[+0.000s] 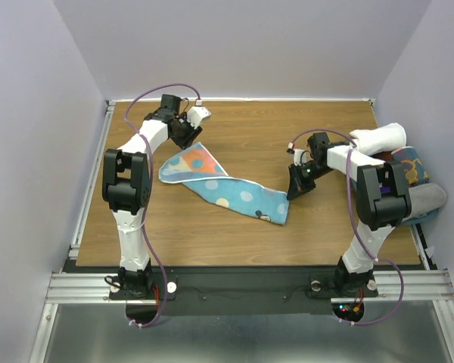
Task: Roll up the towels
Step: Flatten the towel
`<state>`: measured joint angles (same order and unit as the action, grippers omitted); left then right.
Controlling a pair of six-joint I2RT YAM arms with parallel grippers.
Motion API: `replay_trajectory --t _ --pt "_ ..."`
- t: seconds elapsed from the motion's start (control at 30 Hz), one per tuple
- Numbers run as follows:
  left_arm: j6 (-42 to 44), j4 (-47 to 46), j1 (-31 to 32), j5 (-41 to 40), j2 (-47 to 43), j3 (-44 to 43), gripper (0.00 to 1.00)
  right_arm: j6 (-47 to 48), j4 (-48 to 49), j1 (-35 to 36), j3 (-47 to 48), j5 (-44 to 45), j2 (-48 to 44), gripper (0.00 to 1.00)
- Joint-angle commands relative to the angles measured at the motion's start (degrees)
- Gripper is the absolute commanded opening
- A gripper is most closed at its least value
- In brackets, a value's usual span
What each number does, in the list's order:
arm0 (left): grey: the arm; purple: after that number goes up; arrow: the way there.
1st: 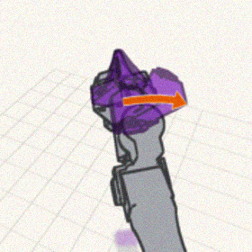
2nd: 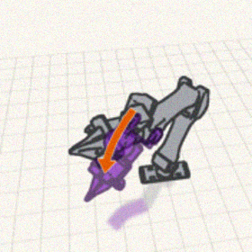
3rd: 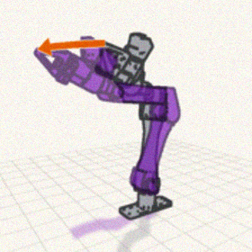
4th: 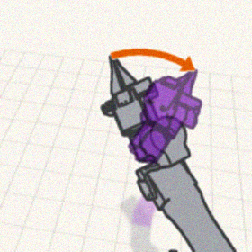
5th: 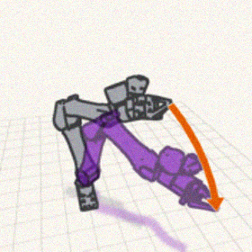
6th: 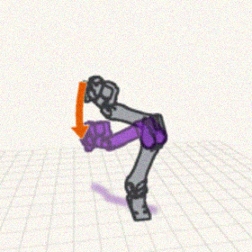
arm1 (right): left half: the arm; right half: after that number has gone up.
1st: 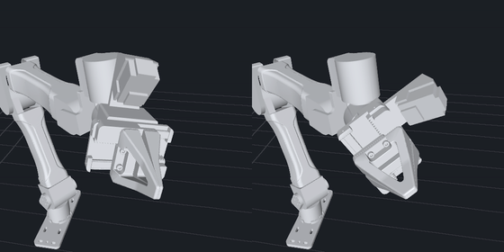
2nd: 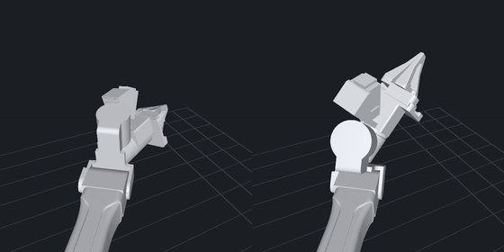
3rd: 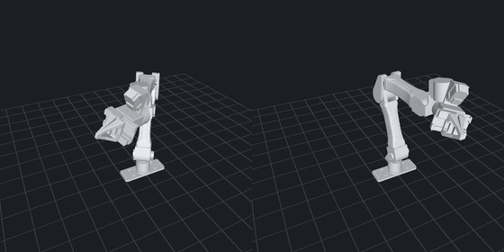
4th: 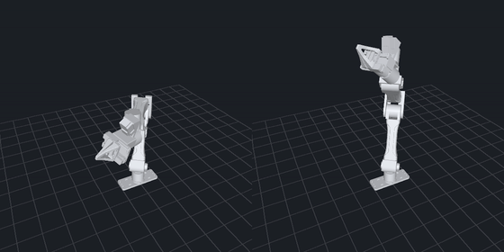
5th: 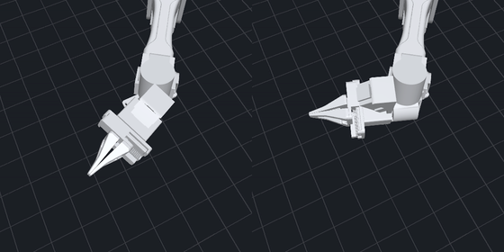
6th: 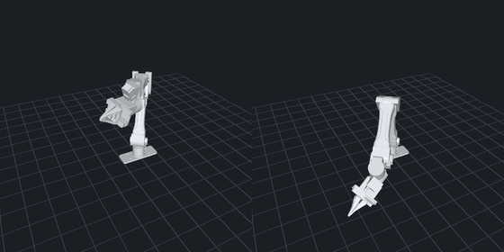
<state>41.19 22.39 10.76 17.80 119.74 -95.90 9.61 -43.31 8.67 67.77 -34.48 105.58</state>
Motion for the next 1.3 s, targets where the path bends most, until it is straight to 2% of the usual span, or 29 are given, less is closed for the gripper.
replay_trajectory --t 0.0,0.1,0.17,0.2,0.23,0.27,0.3,0.47,0.7,0.9,0.97,1.07,1.1,1.23,1.27 --pt "-1.02 0.98 -0.74 1.01 -5.22 -0.96 0.52 1.38 -1.25 0.3 1.84 -3.92 -3.62 0.01" --pt "-1.64 1.86 -1.71 2.15 -6.19 -0.96 0.52 2.35 -2.13 0.39 2.63 -6.39 -7.22 0.01" --pt "-1.73 2.48 -1.97 2.41 -7.32 -0.17 0.52 0.25 -2.13 0.3 3.42 -3.6 -8.02 0.03" --pt "-1.73 2.48 -2.06 2.33 -7.77 0.18 0.52 0.06 -2.3 0.3 3.86 -2.19 -7.76 0.14" --pt "-1.64 2.48 -2.06 2.41 -8.64 0.71 0.52 0.32 -2.39 0.39 4.12 -0.69 -7.5 0.41" --pt "-1.73 2.39 -2.06 2.59 -9.0 1.49 0.52 0.67 -2.22 0.39 4.13 0.89 -7.06 0.53" --pt "-1.81 2.39 -2.06 2.5 -9.35 1.85 0.52 0.85 -2.22 0.3 4.04 2.99 -6.45 0.59" --pt "-1.99 2.57 -2.06 2.85 -11.02 3.26 0.52 1.29 -2.13 0.47 4.83 4.77 -2.75 0.6" --pt "-1.9 2.83 -2.06 3.12 -10.85 3.26 0.53 1.12 -1.52 0.91 5.8 2.14 0.76 0.58" --pt "-1.99 2.57 -2.06 3.2 -10.41 3.52 0.53 0.33 -1.6 2.05 6.5 -0.85 2.61 0.5" --pt "-1.9 2.31 -2.06 3.12 -10.32 3.7 0.53 0.33 -1.69 2.41 6.33 -1.38 2.61 0.44" --pt "-1.81 2.13 -2.06 3.12 -10.32 4.14 0.53 0.41 -1.78 2.67 5.97 -2.08 2.18 0.29" --pt "-1.64 2.04 -2.06 3.12 -10.32 4.14 0.53 0.59 -1.69 2.76 5.89 -2.26 1.74 0.21" --pt "-1.64 1.95 -2.15 3.03 -10.32 4.4 0.53 0.85 -2.22 2.93 5.53 -2.96 0.25 0.02" --pt "-1.73 1.95 -2.15 3.03 -10.32 4.4 0.53 1.11 -2.48 3.02 5.53 -3.57 -0.02 0.0"
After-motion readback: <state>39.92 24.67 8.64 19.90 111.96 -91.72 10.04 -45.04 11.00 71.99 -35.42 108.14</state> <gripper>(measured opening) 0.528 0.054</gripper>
